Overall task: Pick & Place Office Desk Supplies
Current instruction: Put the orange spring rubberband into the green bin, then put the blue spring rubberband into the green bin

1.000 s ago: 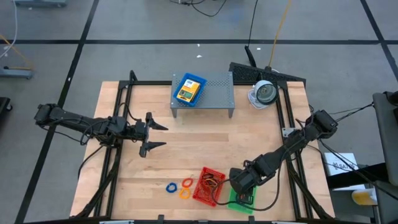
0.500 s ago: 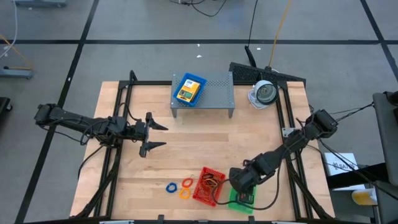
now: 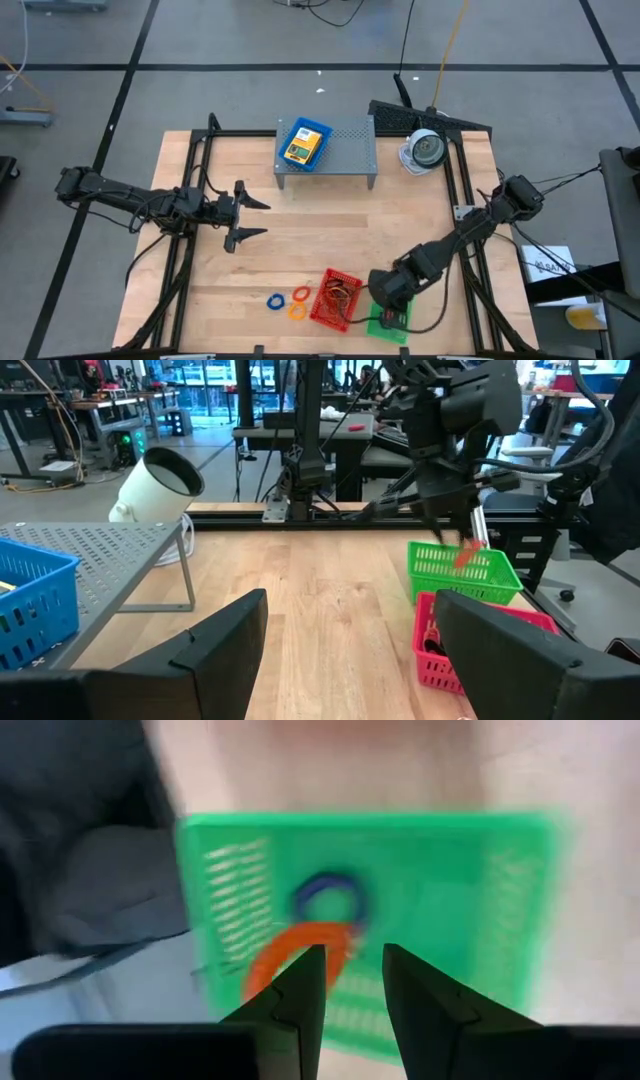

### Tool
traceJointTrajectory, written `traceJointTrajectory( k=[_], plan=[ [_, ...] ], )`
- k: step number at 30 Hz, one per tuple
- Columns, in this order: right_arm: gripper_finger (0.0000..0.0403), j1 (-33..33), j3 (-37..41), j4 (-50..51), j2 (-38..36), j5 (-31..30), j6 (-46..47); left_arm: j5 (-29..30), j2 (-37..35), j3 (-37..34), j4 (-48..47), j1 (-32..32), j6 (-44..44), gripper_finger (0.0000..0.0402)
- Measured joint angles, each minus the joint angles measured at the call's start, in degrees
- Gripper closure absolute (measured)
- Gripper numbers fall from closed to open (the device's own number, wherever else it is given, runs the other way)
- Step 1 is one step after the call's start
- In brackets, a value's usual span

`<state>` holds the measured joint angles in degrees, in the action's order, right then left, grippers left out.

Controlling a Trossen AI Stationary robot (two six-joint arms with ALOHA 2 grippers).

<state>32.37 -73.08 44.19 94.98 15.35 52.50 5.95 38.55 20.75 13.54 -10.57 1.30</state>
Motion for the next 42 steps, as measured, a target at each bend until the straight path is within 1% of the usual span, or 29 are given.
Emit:
traceJointTrajectory(
  k=[3,8,13,19,23,27,33,39,42],
  plan=[
    [0.0312,-0.15,0.02,0.04,0.02,-0.43,-3.28,-0.02,0.02,0.00,0.00,0.00,0.00,0.0108],
    [0.0312,0.04,0.02,-1.21,0.02,0.14,-4.13,-0.02,0.02,0.00,0.00,-0.01,0.00,0.0108],
    [0.0313,-0.05,0.02,-4.56,0.02,-0.56,-10.26,-0.02,0.00,0.00,0.00,0.00,0.00,0.0108],
    [0.0312,-0.32,0.00,-14.94,0.02,-5.81,-19.49,-0.02,0.02,0.00,0.00,-0.02,0.10,0.0108],
    [0.0314,-1.36,0.00,-16.63,0.02,-10.72,-27.70,-0.02,0.02,0.00,0.00,0.00,0.31,0.0108],
    [0.0312,-3.25,0.00,-19.58,0.02,-13.85,-34.19,-0.02,0.02,0.00,0.02,-0.02,0.37,0.0108],
    [0.0316,-7.17,0.00,-28.17,0.02,-12.88,-40.88,-0.03,0.02,0.00,0.04,-0.02,0.50,0.0108],
    [0.0320,-11.97,0.00,-32.85,0.04,-3.38,-45.50,-0.06,0.02,0.00,0.04,-0.01,0.50,0.0108],
    [0.0319,-14.13,0.00,-35.86,0.04,-3.02,-46.20,-0.06,0.00,0.00,0.04,0.00,0.50,0.0108]
  ],
)
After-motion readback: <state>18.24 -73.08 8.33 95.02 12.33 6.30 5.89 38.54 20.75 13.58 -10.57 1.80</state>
